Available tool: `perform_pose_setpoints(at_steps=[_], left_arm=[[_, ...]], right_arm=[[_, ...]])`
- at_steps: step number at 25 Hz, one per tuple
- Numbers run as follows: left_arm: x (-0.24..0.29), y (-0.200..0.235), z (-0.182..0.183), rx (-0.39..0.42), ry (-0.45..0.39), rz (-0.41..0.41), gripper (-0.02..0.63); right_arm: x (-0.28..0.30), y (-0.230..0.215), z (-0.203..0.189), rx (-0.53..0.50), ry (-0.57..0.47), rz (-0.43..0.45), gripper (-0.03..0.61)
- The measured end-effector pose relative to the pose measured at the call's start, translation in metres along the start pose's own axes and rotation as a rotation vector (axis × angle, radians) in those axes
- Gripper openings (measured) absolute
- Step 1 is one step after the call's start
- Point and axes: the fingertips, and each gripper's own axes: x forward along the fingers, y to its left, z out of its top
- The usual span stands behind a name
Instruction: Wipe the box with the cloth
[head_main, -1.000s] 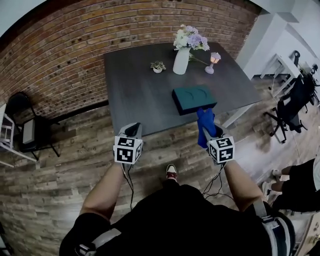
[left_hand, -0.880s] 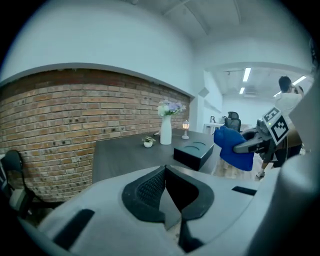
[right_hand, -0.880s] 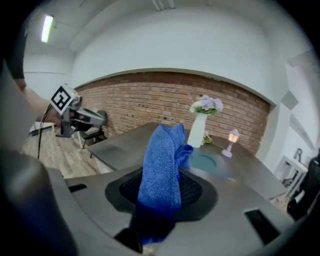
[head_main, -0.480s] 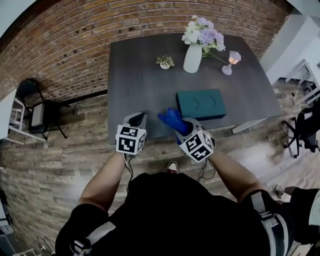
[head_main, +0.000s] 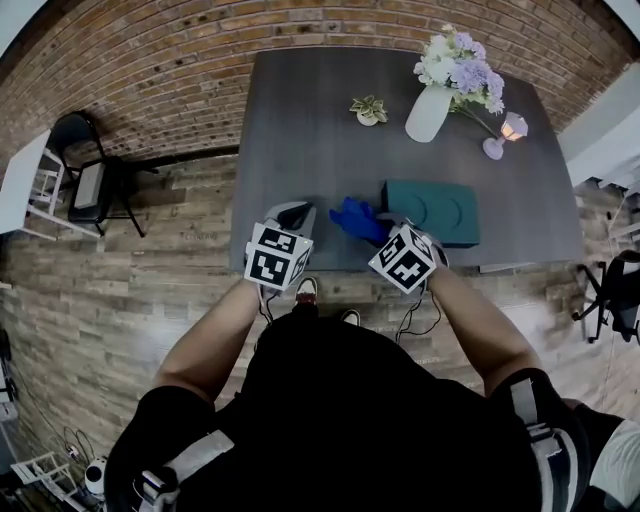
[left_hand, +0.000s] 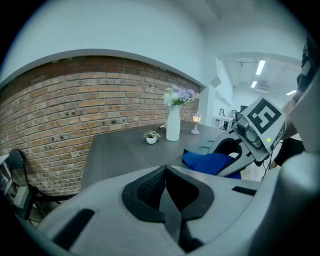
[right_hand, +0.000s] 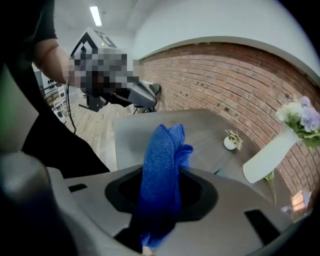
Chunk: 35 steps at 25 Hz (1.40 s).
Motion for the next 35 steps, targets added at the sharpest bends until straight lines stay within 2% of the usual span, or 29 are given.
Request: perform_pose_setpoints(at_steps=[4,10,14,20,23,28,35], left_arm=[[0.023,0.016,-0.002,-0.043,0.022,-0.058,0.009],[0.058,0.022,0.023,0.004,-0.006,-0.210,0.009],[0.078,0.046,0.027,-0.013,-0.016,-0.254,0.009],[0.089,0.066,0.021,-0.058,-0.012,-0.238,0.009],[0.090,0.083,0.025,-0.072,-0.014,-0.175,0.009],[0.088,0.098,0.035,-0.096,-0.022,-0.070,0.009],[0.092,0.082,0.039,-0.140,-0.001,0.021,0.009]], right_arm=[[0.023,0.005,0.001,-0.071,0.084,0.020,0.143],[0.045,-0.012,-0.001,-0.051,0.216,0.029,0.143],[0.056,-0.034,0.001,-0.030,0.278,0.011,0.143],[0.074,-0.063,0.017,-0.067,0.311,0.029,0.143],[0.085,-0.087,0.025,-0.096,0.302,0.034,0.143],[0.097,-0.129,0.036,-0.089,0.260,0.051,0.143],[0.099,-0.162,0.034,-0.105,0.193,0.086,0.143]])
